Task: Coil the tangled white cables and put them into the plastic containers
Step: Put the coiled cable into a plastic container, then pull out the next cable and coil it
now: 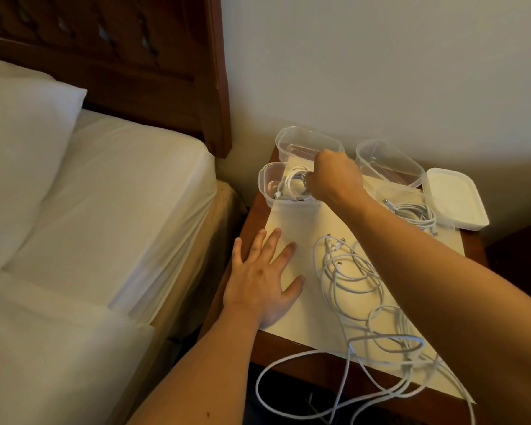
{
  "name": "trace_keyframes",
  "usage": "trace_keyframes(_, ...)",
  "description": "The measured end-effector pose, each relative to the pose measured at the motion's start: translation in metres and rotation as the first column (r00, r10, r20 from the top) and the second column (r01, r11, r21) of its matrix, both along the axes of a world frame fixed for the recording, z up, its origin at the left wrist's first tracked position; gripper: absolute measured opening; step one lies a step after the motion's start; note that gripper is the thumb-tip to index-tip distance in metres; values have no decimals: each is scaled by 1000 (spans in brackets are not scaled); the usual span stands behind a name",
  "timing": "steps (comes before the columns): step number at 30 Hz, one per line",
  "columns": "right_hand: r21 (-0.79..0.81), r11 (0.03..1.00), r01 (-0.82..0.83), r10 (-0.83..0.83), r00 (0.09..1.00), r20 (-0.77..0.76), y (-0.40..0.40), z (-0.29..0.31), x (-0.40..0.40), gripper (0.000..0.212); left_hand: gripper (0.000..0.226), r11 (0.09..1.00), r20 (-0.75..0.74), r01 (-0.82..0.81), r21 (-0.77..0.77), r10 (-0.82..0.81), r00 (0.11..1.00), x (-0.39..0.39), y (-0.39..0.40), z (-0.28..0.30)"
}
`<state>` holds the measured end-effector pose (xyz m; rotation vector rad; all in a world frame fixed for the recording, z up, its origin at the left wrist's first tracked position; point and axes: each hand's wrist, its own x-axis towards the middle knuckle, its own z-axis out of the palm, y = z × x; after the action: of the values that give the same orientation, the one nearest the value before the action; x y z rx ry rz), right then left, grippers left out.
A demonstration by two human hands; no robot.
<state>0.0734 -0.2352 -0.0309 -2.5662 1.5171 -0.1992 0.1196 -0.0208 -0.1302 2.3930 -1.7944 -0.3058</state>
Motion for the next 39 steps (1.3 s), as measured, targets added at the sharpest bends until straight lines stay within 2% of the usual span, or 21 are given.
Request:
trace_keyframes(4, 46, 997, -57, 53, 995, 83, 8, -3, -3, 36, 70, 1000, -4, 0, 2, 0, 1000, 3, -1, 0)
trace_keyframes(8, 9, 999, -41, 37, 967, 253, 36, 0, -23, 40, 70, 1000, -8, -3, 8, 3, 1000, 8, -3, 0)
trace_keyframes(12, -19, 1000, -14, 19, 948, 318, 65, 9, -66, 37, 73, 1000, 2, -9, 8, 9, 1000, 7, 0, -2)
trace_keyframes(17, 26, 996, 86, -89, 905, 416, 97, 29, -130, 35, 67, 996, -11, -45, -78, 44, 999, 0, 6, -4)
trace_keyframes(20, 73, 990, 124, -143, 897, 418, 118, 34, -167, 34, 59, 990, -20, -59, -125, 57, 998, -2, 11, -5)
trace_keyframes(27, 100, 972, 212, -234, 855, 463, 155, 36, -229, 33, 57, 995, -65, -73, 71, 78, 995, -14, 7, 14)
trace_keyframes(31, 126, 962, 243, -274, 828, 489, 164, 37, -247, 34, 44, 988, -246, -119, 98, 140, 959, -20, 16, 18)
trace_keyframes(35, 136, 954, 267, -299, 811, 502, 174, 32, -259, 34, 30, 968, -531, -246, -40, 188, 826, -38, 37, 29)
trace_keyframes(39, 139, 935, 327, -350, 779, 521, 187, 23, -274, 34, 28, 900, -618, -389, -197, 194, 762, -59, 56, 39)
